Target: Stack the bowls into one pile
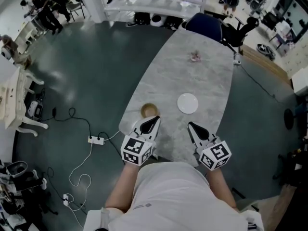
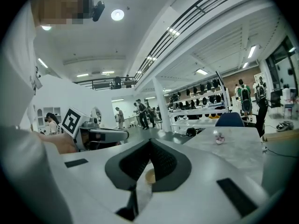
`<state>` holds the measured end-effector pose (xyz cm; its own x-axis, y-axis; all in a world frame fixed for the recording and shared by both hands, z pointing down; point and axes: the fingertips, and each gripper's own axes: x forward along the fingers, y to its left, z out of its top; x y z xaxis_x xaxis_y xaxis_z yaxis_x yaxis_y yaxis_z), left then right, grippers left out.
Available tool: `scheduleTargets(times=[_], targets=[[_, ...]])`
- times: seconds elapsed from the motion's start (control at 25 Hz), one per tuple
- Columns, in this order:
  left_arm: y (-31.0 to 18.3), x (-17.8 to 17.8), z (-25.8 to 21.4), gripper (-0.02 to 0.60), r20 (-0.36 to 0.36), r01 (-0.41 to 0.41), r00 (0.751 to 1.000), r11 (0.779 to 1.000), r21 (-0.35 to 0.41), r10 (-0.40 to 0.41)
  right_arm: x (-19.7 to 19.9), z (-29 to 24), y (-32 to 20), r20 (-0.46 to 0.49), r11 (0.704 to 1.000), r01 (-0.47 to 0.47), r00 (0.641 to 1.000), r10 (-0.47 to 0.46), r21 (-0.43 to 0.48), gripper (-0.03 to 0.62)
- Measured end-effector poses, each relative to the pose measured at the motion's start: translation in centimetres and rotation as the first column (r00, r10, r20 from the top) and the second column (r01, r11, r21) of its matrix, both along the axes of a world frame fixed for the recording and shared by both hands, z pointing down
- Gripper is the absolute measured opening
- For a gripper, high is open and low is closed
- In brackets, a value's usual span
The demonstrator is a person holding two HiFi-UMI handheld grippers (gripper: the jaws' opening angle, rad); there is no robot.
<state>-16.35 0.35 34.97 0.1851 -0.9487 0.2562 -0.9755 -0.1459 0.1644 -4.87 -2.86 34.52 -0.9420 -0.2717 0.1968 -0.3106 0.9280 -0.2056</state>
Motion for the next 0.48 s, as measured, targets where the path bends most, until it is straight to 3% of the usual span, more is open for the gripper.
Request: scheduleTargets(times=[0.48], targets=[[0.84, 0.32, 0.62, 0.003, -0.005, 0.01, 1.0, 1.0, -0.022, -0.011, 0.25, 0.74, 0.77, -0.011, 1.0, 0.01, 1.0, -0.01, -0.022, 0.009]])
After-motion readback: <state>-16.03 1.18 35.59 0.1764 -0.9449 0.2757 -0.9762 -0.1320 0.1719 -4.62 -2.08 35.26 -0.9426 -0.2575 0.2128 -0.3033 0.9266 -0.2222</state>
